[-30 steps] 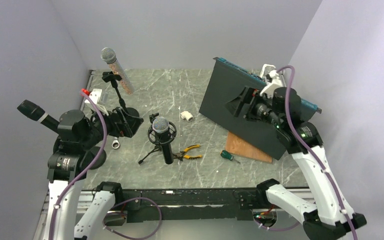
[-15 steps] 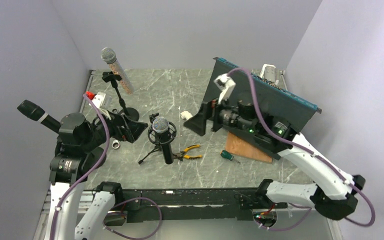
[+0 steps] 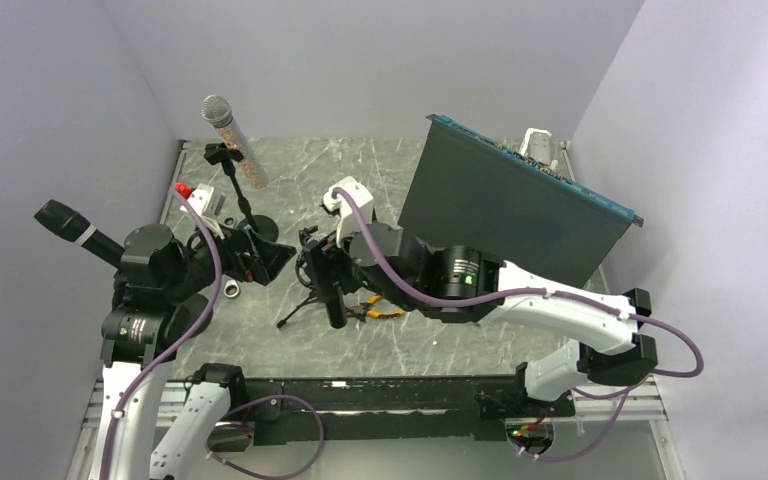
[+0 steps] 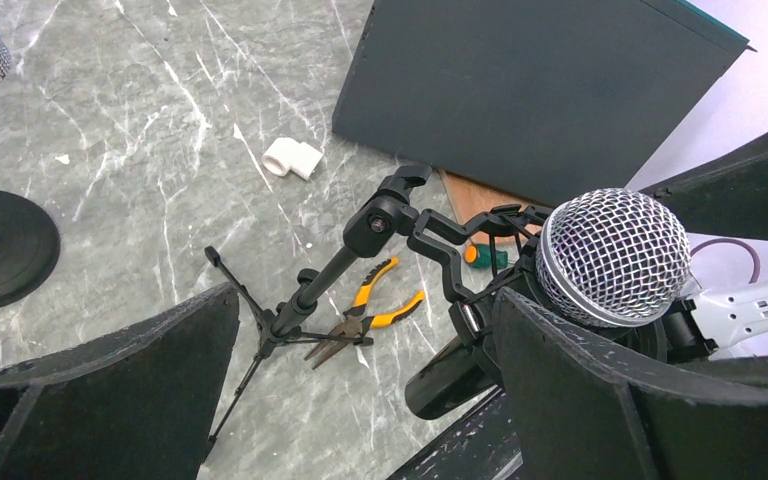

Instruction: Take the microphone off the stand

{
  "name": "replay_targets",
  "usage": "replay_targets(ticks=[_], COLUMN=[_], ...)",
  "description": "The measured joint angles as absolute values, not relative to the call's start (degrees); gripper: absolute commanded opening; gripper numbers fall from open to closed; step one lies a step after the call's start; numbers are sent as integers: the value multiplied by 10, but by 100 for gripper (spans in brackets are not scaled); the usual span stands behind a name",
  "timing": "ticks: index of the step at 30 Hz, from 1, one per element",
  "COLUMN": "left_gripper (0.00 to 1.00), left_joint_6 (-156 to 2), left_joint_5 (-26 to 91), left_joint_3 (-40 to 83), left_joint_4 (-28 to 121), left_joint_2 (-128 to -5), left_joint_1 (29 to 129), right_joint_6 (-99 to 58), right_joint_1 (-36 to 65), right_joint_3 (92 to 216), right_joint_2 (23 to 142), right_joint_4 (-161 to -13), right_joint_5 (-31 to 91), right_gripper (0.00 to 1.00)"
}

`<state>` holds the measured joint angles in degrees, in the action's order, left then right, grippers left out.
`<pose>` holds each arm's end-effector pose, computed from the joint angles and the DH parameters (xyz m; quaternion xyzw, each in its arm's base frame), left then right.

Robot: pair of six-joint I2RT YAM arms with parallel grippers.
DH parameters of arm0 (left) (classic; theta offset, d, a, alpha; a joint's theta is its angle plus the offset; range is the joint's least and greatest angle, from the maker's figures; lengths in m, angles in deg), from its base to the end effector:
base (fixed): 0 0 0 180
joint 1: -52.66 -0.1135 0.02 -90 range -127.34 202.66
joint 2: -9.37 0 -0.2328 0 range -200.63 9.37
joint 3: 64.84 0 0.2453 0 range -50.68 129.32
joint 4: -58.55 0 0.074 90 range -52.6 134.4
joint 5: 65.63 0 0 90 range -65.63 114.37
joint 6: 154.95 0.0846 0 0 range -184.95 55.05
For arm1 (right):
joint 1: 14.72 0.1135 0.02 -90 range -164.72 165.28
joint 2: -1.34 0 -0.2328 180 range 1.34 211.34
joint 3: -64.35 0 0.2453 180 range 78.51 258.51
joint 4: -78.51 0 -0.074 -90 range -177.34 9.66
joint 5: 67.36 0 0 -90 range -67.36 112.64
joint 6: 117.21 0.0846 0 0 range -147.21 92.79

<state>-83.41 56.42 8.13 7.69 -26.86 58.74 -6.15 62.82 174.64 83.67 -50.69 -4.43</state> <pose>0.1644 -0.0627 0.3623 0.0870 0.7719 -0.3383 0.5312 0.1116 0.3268 0.4013 -0.2692 0.7748 0.2805 0.4985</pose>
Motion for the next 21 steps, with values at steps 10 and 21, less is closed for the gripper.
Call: replay_targets(ticks=[10, 21], left_gripper=[99, 100], left_joint_6=[-827, -824], left_joint_5=[558, 547], left_joint_3=[77, 77], left_joint_4=[65, 58], left_joint_2=[-264, -257], left_joint_1=[589, 589], right_joint_6=[-76, -74], right_joint_1=[656, 656], right_joint_3=[1798, 1799], right_joint_2=[884, 890], right_joint_4=[-479, -473], right_joint_5=[-149, -159], right_gripper=[66, 67])
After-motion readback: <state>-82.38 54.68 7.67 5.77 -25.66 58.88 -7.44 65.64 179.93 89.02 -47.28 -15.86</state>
